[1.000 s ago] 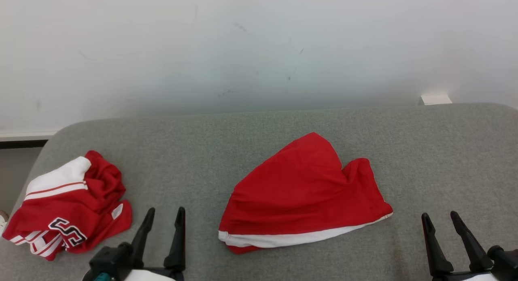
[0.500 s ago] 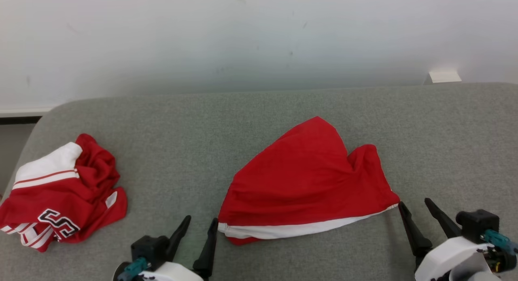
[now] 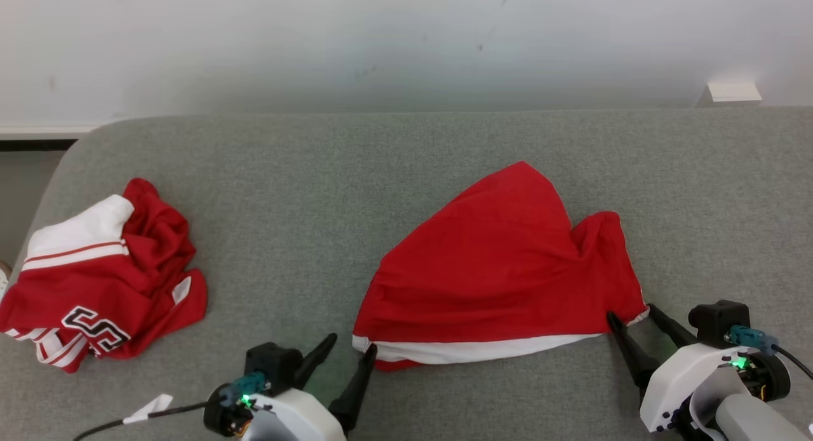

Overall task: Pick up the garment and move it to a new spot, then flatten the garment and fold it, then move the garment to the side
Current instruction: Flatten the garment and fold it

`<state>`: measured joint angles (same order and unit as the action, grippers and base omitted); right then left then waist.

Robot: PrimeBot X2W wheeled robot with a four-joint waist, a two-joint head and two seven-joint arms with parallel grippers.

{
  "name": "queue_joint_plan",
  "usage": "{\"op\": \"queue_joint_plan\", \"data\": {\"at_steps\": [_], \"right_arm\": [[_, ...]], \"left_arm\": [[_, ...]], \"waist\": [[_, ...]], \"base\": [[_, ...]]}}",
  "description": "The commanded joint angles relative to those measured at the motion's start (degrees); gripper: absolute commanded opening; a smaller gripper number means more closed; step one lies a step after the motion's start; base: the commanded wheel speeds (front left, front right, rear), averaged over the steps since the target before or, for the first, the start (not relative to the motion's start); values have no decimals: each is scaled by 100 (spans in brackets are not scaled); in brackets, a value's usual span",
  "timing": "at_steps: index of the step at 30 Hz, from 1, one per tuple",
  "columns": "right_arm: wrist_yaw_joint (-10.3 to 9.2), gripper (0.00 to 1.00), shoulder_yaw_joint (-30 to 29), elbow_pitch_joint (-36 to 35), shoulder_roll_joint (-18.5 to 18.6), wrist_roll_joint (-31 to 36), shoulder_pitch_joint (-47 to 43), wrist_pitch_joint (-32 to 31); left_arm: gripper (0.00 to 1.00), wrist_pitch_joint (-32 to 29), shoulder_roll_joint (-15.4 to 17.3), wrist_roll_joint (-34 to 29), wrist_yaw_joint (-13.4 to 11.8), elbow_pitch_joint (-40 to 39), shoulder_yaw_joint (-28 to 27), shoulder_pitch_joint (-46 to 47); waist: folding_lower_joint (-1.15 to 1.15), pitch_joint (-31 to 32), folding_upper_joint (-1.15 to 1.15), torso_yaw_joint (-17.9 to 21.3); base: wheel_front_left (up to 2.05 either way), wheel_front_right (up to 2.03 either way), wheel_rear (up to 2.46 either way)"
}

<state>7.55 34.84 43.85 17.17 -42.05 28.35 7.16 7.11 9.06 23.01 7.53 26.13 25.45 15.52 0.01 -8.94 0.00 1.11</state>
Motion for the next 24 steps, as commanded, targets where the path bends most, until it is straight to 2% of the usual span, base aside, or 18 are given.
{"op": "queue_joint_plan", "data": {"at_steps": [1,5,7,8,10,11,12,13,18,24], "right_arm": [[-12,100,121,87,27,-113,113,46],[-11,98,487,261,-10,-406,254,129],[-11,55,652,340,-22,-558,298,170],[-11,43,730,372,-27,-629,321,196],[-11,25,865,434,-26,-754,367,249],[-11,0,930,454,-29,-821,377,261],[-11,0,996,483,-28,-891,388,290],[-11,0,1062,515,-20,-959,399,316],[-12,0,1236,532,99,-1271,414,530],[-12,0,1189,38,289,-1818,281,713]], "left_arm": [[100,-38,86,137,-13,10,136,111],[100,-16,265,378,-13,47,441,271],[100,52,282,516,-12,49,558,329],[100,71,302,555,-12,55,607,346],[71,144,360,617,-12,81,684,396],[44,182,379,666,-12,93,729,416],[24,227,386,688,-12,99,773,433],[0,260,390,735,-12,110,818,443],[0,388,445,904,-12,194,975,472],[0,527,501,1043,-12,125,992,381]], "waist": [[-1,-48,0,-15],[-1,-120,0,9],[-1,-140,0,26],[-1,-148,0,32],[-1,-155,0,44],[-1,-153,0,51],[-1,-143,0,57],[-1,-126,0,61],[-1,43,0,61],[-1,296,0,59]], "base": [[0,0,0],[0,0,0],[0,0,0],[0,0,0],[0,0,0],[0,0,0],[0,0,0],[0,0,0],[0,0,0],[0,0,0]]}}
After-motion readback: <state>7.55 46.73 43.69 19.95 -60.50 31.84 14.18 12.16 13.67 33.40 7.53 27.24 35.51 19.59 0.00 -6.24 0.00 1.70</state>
